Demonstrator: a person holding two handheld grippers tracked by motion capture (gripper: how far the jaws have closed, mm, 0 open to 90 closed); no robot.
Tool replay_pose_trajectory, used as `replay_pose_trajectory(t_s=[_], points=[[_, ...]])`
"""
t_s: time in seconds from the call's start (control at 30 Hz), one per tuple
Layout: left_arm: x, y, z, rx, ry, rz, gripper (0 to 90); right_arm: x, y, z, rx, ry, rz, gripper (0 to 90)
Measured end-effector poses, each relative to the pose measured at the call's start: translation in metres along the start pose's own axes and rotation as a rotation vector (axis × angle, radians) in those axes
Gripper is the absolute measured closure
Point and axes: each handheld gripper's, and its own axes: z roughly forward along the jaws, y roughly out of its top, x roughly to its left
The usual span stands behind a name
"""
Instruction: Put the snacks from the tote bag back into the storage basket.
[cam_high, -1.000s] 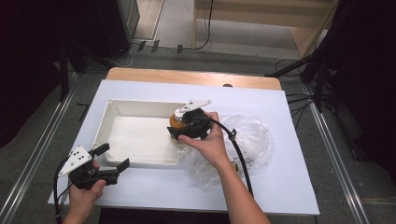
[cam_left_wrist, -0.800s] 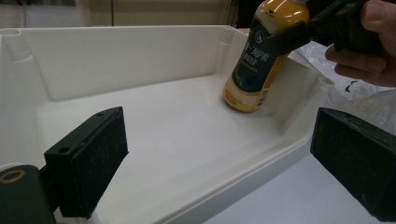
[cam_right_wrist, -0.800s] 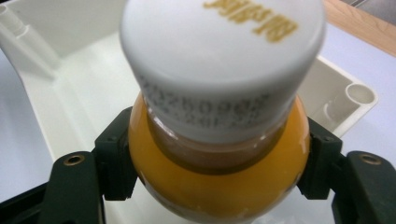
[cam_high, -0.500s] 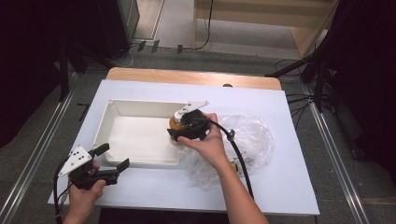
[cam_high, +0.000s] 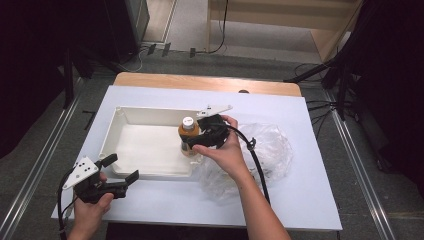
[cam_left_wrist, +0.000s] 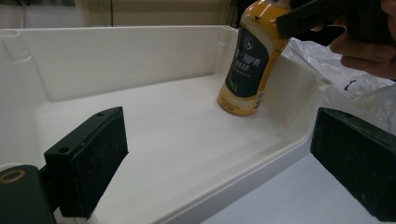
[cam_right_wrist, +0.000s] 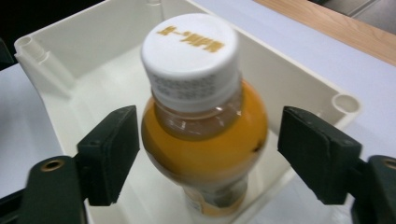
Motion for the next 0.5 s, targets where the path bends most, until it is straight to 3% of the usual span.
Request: replay_pose_trajectory(t_s=[0.5], points=[[0.002, 0.000, 0.001, 0.003, 0.008, -0.006, 4.3, -0.019, -0.014, -0.038, -0.048, -0.059, 0.026, 16.8]])
